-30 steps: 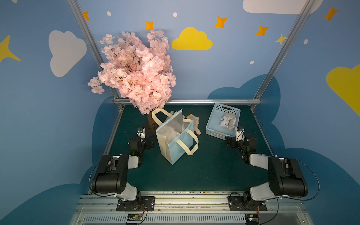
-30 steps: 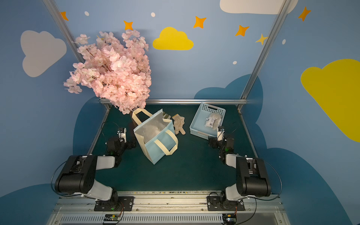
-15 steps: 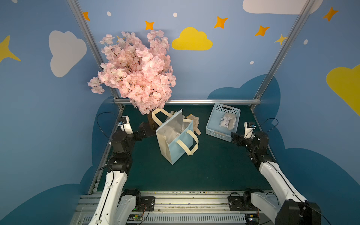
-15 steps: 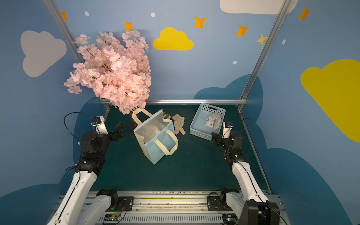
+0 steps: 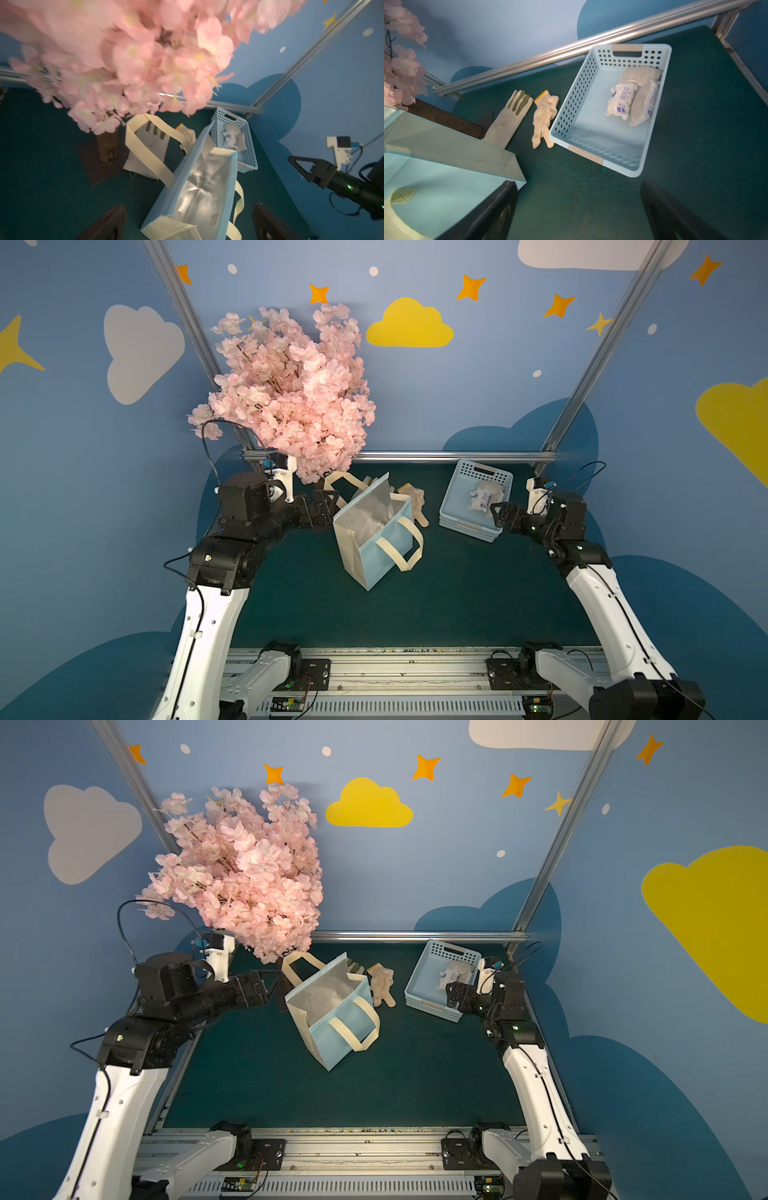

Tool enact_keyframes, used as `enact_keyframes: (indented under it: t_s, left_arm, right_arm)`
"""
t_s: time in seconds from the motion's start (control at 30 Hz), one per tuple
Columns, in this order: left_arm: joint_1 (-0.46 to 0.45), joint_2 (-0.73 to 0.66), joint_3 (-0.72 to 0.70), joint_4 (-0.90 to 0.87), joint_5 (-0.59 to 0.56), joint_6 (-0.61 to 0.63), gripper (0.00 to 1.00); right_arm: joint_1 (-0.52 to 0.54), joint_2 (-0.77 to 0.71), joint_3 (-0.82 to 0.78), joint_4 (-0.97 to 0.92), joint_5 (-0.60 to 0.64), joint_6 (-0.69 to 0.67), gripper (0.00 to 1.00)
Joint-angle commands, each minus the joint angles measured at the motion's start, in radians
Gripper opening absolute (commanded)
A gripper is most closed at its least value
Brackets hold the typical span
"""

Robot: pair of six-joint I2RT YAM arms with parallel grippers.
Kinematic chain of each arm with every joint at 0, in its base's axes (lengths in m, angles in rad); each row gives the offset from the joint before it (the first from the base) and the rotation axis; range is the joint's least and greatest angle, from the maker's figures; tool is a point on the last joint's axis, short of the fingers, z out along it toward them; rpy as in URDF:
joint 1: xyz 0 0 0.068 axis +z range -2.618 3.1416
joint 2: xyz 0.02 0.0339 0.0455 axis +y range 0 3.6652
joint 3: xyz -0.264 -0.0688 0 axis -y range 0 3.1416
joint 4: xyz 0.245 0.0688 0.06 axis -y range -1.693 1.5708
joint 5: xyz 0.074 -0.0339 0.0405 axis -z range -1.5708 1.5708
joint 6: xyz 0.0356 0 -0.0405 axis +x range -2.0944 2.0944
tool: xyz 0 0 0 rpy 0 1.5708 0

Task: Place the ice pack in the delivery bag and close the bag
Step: Pick up the delivery bag from the center of the board.

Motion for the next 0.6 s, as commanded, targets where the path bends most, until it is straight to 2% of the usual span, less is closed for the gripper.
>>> enact_keyframes:
  t_s: [0.0, 0.13, 0.33, 0.47, 0.57]
  left_arm:
    - [-0.128, 0.089, 0.083, -0.162, -0.06, 0.046, 0.99]
    - [-0.21, 0.249, 0.209, -0.251, -0.165, 0.1, 0.99]
    - [-0.228, 0.453, 0.4, -0.357, -0.256, 0.193, 0.99]
    - [-0.23, 0.6, 0.534, -0.461, -0.27, 0.247, 0.92]
    - [-0.23, 0.691, 0.636, -0.514, -0.292, 0.278, 0.83]
  right_arm:
    - [0.026, 0.049, 0.032, -0.08, -0.026, 0.024, 0.98]
    - [0.055, 0.096, 0.05, -0.083, -0.021, 0.031, 0.98]
    - [0.071, 0.119, 0.056, -0.069, -0.011, 0.059, 0.98]
    - [0.075, 0.114, 0.053, -0.063, 0.007, 0.061, 0.98]
    - [0.076, 0.106, 0.049, -0.063, 0.021, 0.055, 0.98]
